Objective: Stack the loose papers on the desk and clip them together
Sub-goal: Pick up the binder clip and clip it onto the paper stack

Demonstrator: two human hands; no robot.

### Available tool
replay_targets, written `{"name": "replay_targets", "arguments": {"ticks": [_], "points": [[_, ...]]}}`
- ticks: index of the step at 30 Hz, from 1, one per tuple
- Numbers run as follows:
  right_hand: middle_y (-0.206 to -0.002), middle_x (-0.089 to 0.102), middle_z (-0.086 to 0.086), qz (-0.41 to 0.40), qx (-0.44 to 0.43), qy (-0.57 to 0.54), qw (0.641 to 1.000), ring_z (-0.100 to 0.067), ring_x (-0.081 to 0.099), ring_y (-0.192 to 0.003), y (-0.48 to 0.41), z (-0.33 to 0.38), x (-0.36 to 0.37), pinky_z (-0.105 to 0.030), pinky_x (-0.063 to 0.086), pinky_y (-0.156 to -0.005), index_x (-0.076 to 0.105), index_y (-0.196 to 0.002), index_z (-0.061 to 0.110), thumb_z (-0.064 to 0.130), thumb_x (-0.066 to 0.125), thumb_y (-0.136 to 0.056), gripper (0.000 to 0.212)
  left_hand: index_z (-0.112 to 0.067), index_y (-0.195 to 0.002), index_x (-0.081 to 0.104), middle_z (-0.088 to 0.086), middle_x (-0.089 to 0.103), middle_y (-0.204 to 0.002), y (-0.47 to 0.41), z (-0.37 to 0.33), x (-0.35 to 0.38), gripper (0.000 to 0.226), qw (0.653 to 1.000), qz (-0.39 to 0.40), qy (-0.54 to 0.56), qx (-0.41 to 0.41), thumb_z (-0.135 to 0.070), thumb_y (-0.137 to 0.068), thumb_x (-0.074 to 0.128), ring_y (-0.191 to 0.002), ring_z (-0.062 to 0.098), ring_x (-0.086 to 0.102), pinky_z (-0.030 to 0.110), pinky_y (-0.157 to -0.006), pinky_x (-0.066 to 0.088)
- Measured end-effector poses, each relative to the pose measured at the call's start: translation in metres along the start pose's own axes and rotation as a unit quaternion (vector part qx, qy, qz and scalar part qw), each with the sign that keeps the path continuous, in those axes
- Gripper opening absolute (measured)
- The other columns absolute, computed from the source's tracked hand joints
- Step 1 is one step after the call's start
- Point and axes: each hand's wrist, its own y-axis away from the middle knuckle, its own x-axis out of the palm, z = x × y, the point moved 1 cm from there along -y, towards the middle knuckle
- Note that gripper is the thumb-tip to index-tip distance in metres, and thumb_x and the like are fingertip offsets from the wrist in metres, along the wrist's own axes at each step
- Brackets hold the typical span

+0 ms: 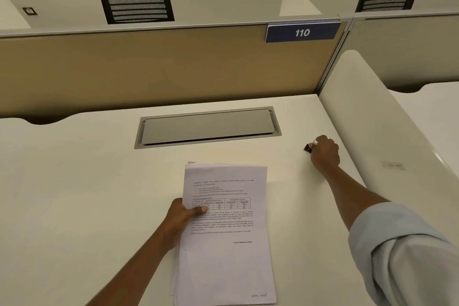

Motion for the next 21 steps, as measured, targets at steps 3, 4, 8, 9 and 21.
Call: {"name": "replay_targets", "arguments": {"ticks": [3, 4, 8, 9, 21], "points": [[-0.107, 0.06, -0.021, -0.006, -0.007, -0.033, 0.999, -0.039, 0.055, -0.107, -0.002, -0.002, 0.002, -0.047, 0.051, -0.08, 0.061, -0.105, 0.003, 0.022, 0.055, -0.094, 0.023, -0.002, -0.106, 0.069, 0.015, 0.075, -0.103, 0.0, 0.0, 0.0, 0.044, 1.0, -0.006, 0.0, -0.001, -0.011, -0.065, 0.08, -0.094, 0.036, 0.072, 0.04, -0.075, 0.06], [-0.105, 0.061, -0.021, -0.005, -0.01, -0.058, 0.998, -0.039, 0.056, -0.104, -0.002, -0.002, 0.002, -0.046, 0.051, -0.078, 0.063, -0.101, 0.002, 0.021, 0.056, -0.093, 0.022, -0.002, -0.107, 0.069, 0.015, 0.075, -0.103, 0.0, -0.001, 0.0, 0.045, 1.0, -0.004, -0.001, -0.001, -0.012, -0.065, 0.08, -0.094, 0.036, 0.072, 0.041, -0.076, 0.06], [-0.099, 0.065, -0.022, -0.004, -0.039, -0.161, 0.986, -0.037, 0.059, -0.098, 0.007, 0.007, -0.002, -0.034, 0.042, -0.075, 0.066, -0.089, -0.003, 0.015, 0.059, -0.09, 0.019, -0.003, -0.105, 0.069, 0.015, 0.076, -0.102, 0.003, -0.002, 0.001, 0.047, 1.0, -0.001, 0.002, 0.006, -0.015, -0.062, 0.082, -0.093, 0.034, 0.073, 0.038, -0.073, 0.06], [-0.1, 0.065, -0.022, -0.007, -0.049, -0.185, 0.982, -0.036, 0.059, -0.099, 0.014, 0.014, -0.005, -0.03, 0.038, -0.075, 0.066, -0.088, -0.004, 0.012, 0.06, -0.089, 0.017, -0.003, -0.105, 0.07, 0.015, 0.075, -0.103, 0.004, -0.002, 0.001, 0.051, 1.0, -0.001, 0.003, 0.008, -0.018, -0.058, 0.084, -0.093, 0.034, 0.073, 0.037, -0.073, 0.06], [-0.101, 0.059, 0.0, 0.159, -0.207, -0.442, 0.858, -0.017, 0.063, -0.091, 0.154, 0.135, -0.069, -0.027, 0.055, -0.053, 0.057, -0.11, 0.019, -0.011, 0.065, -0.078, 0.044, -0.001, -0.109, 0.068, 0.015, 0.075, -0.105, 0.013, -0.003, -0.001, 0.047, 1.0, -0.006, 0.01, 0.019, -0.014, -0.065, 0.079, -0.095, 0.034, 0.072, 0.041, -0.078, 0.06]]}}
